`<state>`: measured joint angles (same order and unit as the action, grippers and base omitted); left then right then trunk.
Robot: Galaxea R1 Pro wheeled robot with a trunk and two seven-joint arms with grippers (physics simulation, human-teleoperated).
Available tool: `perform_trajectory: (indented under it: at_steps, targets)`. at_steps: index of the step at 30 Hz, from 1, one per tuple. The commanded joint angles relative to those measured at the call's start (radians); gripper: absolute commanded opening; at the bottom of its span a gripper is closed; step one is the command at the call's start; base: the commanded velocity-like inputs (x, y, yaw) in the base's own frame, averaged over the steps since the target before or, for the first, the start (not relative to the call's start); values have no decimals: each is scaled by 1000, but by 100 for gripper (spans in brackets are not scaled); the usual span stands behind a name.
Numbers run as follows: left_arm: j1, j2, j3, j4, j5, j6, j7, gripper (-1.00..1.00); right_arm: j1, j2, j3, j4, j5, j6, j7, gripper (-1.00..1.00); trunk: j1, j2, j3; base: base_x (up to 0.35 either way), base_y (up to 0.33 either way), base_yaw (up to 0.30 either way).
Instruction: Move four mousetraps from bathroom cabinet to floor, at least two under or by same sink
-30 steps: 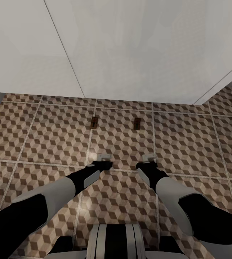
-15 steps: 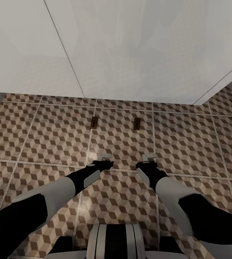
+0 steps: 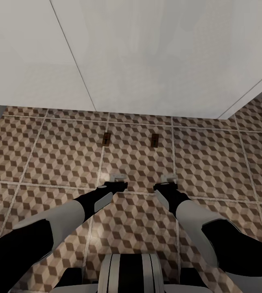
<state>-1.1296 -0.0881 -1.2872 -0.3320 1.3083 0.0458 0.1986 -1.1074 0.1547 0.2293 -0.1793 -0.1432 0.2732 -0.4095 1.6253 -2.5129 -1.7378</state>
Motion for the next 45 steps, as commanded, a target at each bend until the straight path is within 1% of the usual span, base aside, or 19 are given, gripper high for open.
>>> perform_trajectory:
  at_steps: [1,32,35,39,42,45]
  targets:
    - [-1,1,-6,-2,4,2,7,100,0,-1,8,-2,-10,6,-5,100,-1,0,3,0,0,0]
    - [-1,5,-3,13,0,5,14,100,4,-9,8,0,-9,4,-4,100,-14,7,123,0,0,0]
    - [-1,13,-3,14,0,6,14,100,5,-9,8,0,-7,3,-4,100,-16,8,135,0,0,0]
    - [-1,30,-5,15,0,7,14,100,6,-11,9,0,-5,3,-4,100,-18,9,150,0,0,0]
    - [-1,45,-5,21,1,9,14,100,7,-18,10,0,-3,4,-6,100,-19,10,162,0,0,0]
    - [-1,52,-5,35,1,10,14,100,7,-25,11,2,-3,4,-7,100,-20,10,174,0,0,0]
